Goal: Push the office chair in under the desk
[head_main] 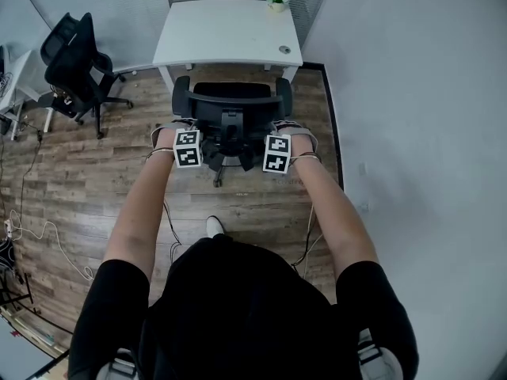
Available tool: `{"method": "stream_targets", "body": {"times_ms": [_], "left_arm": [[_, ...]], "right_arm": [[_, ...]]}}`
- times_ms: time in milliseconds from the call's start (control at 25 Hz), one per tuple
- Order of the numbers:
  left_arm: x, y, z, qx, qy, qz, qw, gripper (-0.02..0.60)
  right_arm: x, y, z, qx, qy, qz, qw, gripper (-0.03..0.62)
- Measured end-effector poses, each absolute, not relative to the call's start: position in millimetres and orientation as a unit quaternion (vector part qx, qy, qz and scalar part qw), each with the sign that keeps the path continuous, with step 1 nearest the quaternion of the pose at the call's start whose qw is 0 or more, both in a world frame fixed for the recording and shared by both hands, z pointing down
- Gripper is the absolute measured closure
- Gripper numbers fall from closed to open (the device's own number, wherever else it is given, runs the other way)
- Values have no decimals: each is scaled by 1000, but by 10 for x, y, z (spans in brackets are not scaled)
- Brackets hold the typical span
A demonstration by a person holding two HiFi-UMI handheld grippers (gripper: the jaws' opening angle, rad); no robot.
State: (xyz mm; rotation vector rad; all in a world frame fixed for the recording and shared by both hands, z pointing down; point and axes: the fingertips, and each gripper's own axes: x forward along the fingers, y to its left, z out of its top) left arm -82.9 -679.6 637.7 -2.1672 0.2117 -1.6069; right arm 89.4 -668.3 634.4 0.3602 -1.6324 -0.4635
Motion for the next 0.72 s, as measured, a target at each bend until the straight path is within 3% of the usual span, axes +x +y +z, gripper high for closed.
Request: {"method": "stream_targets", "body": {"times_ms": [720], "left_arm": [[-871,-7327,6457,-777,66,-581,233,512]], "right_arm": [[850,-7159,6446,179,-715,-196,646,503]]}}
